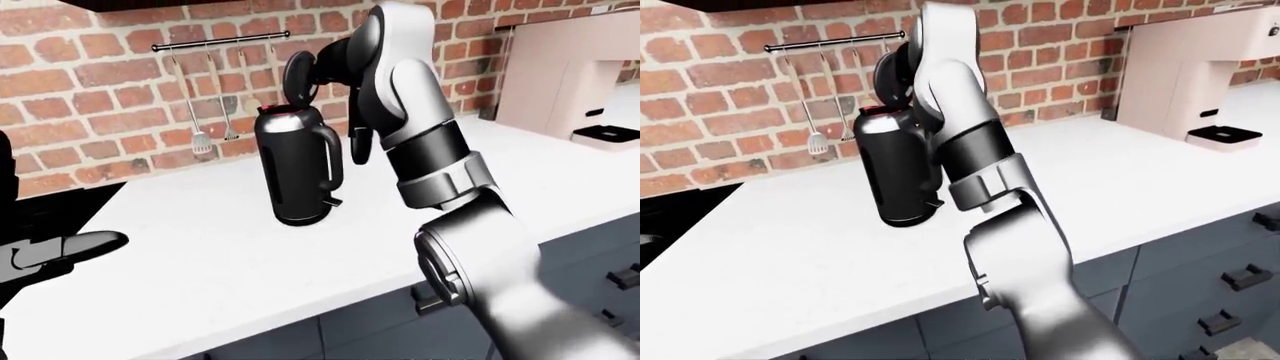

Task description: Close the lid of the electric kettle.

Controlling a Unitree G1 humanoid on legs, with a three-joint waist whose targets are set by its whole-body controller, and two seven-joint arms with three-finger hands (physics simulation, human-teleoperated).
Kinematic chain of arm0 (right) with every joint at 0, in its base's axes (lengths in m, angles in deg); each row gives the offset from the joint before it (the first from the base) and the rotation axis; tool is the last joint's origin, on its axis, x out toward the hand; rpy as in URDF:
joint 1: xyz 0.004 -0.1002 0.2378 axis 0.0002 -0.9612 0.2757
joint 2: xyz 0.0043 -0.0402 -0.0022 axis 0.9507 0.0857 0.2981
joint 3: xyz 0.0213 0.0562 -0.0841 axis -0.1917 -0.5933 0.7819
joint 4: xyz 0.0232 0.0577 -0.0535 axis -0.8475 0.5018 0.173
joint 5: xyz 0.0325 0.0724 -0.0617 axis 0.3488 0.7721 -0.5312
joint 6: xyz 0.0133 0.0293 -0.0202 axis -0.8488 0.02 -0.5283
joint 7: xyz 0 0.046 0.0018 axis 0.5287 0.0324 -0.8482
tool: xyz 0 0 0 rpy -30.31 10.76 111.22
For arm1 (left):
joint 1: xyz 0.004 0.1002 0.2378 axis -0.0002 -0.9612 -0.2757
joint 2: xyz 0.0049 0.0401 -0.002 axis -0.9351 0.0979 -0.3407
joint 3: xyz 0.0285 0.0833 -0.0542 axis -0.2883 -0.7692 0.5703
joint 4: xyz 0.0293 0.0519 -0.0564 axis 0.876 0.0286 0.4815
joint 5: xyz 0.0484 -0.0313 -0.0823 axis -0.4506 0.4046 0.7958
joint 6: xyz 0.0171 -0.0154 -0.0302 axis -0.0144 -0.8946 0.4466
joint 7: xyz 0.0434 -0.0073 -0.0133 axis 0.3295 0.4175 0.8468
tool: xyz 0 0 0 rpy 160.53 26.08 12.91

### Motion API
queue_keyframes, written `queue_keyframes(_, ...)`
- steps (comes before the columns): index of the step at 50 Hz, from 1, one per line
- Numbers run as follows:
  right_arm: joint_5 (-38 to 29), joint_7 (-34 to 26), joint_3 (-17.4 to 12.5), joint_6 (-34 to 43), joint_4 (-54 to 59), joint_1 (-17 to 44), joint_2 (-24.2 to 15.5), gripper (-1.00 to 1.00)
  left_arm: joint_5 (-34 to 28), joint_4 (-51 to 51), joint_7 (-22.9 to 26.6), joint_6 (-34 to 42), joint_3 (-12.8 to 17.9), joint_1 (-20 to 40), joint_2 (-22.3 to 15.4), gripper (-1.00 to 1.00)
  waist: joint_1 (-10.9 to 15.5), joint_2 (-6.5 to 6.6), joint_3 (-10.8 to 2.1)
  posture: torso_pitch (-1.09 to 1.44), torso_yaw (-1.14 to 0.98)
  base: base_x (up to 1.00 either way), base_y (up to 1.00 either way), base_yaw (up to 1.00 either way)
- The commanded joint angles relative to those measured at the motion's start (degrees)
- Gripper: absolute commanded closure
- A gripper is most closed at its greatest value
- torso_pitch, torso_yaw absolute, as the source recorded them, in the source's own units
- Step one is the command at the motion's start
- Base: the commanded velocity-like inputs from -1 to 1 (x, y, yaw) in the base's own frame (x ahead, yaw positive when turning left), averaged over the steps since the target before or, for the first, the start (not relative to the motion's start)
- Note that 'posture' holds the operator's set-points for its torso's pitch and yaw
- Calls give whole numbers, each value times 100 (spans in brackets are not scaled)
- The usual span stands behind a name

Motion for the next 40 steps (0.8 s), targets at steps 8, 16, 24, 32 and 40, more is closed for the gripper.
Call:
queue_keyframes(8,125,435,47,-10,188,385,198,-100,-16,-43,15,-138,19,109,-88,-100,-16,31,6,-59,0,0,0,0)
queue_keyframes(16,206,663,133,36,353,329,486,-100,79,-45,-44,-86,70,137,-142,-100,-41,58,3,-59,0,0,0,0)
queue_keyframes(24,285,841,182,77,506,303,708,-100,149,-67,-102,-66,82,132,-177,-100,-47,71,1,-59,0,0,0,0)
queue_keyframes(32,367,905,203,50,671,437,784,-100,177,-50,-109,-81,101,125,-191,-100,-24,65,2,-59,0,0,0,0)
queue_keyframes(40,339,677,157,20,556,585,447,-100,44,-65,-89,-133,-49,116,-136,-100,26,21,17,-59,0,0,0,0)
